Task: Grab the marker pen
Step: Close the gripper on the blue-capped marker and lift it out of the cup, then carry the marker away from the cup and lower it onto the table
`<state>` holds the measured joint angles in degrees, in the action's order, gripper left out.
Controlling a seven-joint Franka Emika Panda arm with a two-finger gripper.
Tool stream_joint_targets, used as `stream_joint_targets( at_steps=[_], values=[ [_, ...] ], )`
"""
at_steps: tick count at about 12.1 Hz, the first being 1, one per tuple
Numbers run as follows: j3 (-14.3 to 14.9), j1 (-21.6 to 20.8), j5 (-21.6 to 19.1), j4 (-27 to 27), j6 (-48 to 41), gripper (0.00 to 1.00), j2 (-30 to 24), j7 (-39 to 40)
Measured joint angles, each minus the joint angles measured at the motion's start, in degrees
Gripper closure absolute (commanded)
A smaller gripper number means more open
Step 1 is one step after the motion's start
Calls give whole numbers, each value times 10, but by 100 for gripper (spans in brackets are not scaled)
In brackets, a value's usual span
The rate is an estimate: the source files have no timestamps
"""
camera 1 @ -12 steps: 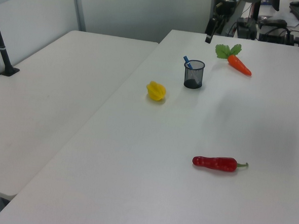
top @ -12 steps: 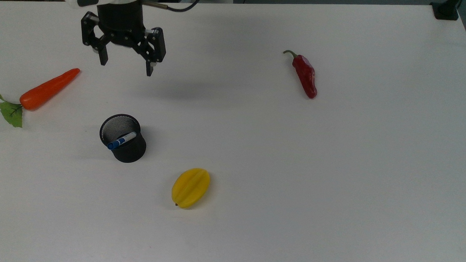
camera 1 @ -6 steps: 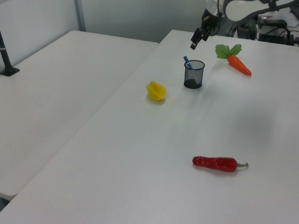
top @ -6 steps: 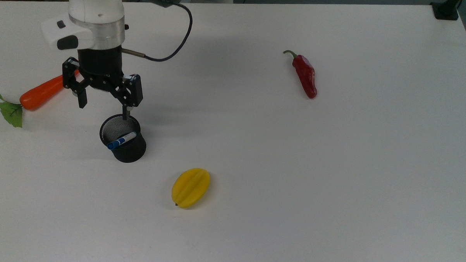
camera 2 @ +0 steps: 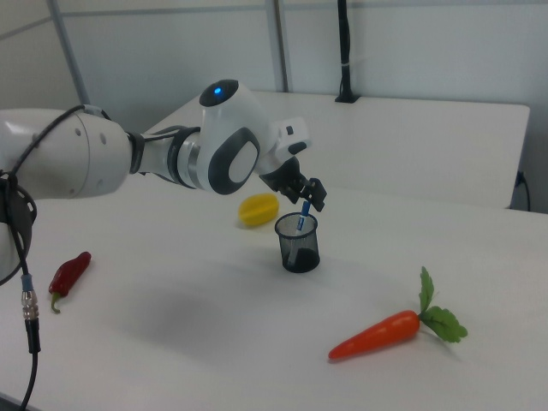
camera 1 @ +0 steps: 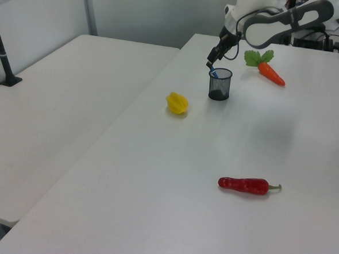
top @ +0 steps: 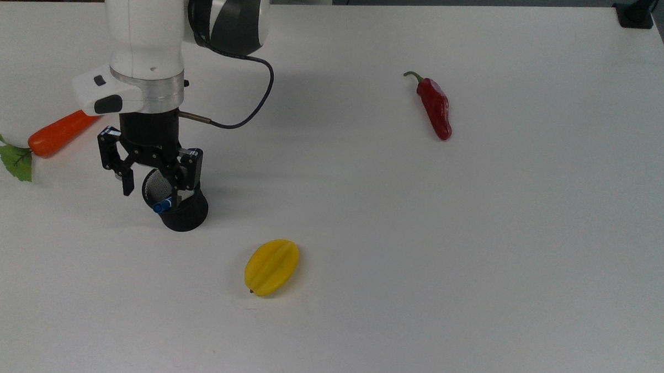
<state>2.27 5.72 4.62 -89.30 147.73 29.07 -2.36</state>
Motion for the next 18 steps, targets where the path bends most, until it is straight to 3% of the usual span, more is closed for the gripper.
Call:
stream_joint_targets(
  at_steps=[5, 8, 14, 18],
  values=[
    [0, 0, 0, 5, 21, 83, 14, 0],
    [-1, -1, 0, 6, 21, 91, 14, 0],
    [-1, 0, 0, 22, 21, 91, 4, -1],
    [0, 11, 0, 26, -13, 91, -63, -1]
  ],
)
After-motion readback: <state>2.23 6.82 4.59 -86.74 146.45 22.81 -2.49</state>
